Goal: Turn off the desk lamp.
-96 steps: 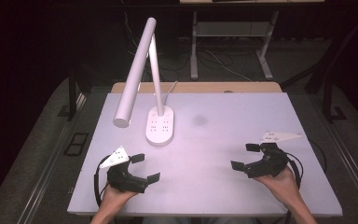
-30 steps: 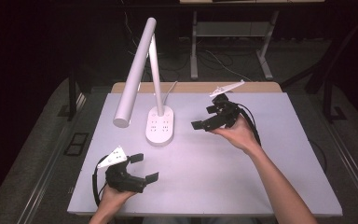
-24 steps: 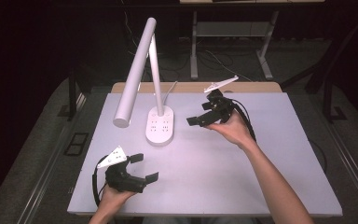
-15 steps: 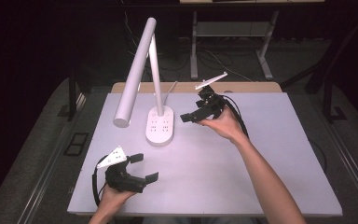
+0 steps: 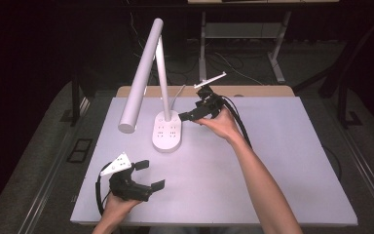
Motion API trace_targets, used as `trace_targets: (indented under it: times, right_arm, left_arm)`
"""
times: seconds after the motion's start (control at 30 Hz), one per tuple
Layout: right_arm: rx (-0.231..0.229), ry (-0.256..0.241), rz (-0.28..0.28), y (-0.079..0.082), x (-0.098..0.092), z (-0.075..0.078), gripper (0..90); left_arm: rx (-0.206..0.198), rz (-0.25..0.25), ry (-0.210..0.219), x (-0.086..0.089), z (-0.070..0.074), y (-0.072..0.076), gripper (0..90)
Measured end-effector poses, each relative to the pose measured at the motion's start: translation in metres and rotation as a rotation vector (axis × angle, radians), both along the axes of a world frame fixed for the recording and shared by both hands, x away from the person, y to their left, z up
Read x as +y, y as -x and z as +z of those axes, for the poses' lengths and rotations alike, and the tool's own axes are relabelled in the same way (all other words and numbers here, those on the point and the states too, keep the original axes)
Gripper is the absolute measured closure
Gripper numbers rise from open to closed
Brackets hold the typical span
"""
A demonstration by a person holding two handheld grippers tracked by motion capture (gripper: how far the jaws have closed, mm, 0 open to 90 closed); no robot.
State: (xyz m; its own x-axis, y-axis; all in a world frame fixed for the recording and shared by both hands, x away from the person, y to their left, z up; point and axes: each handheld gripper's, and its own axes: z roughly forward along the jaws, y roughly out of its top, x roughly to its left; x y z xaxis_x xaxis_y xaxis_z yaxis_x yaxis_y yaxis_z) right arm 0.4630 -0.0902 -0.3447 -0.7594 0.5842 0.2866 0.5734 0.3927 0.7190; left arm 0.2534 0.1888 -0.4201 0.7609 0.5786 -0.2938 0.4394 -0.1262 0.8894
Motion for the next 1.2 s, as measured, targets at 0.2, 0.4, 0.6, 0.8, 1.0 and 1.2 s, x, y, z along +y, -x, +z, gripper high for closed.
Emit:
trace_targets:
  times: [0.2,0.4,0.6,0.8,1.0,1.2]
  right_arm:
    - [-0.001,-0.047,-0.041,-0.011,0.003,-0.010,11.7]
    - [-0.008,-0.083,-0.058,-0.018,0.008,-0.020,29.7]
    - [0.007,-0.108,-0.067,-0.024,0.015,-0.032,39.2]
    - [0.027,-0.115,-0.077,-0.031,0.021,-0.045,47.4]
    - [0.043,-0.138,-0.080,-0.035,0.024,-0.055,56.8]
    - [0.065,-0.153,-0.084,-0.038,0.029,-0.066,74.0]
  left_arm:
    - [0.002,0.003,0.006,0.000,0.000,0.001,0.0]
    - [0.001,0.004,0.007,0.001,0.000,0.000,0.0]
    - [0.002,0.002,0.006,0.001,0.000,0.000,0.0]
    - [0.002,0.005,0.010,0.002,0.000,0.000,0.0]
    - [0.000,0.007,0.008,0.002,0.000,0.000,0.0]
    - [-0.003,0.012,0.011,0.003,0.001,0.000,0.0]
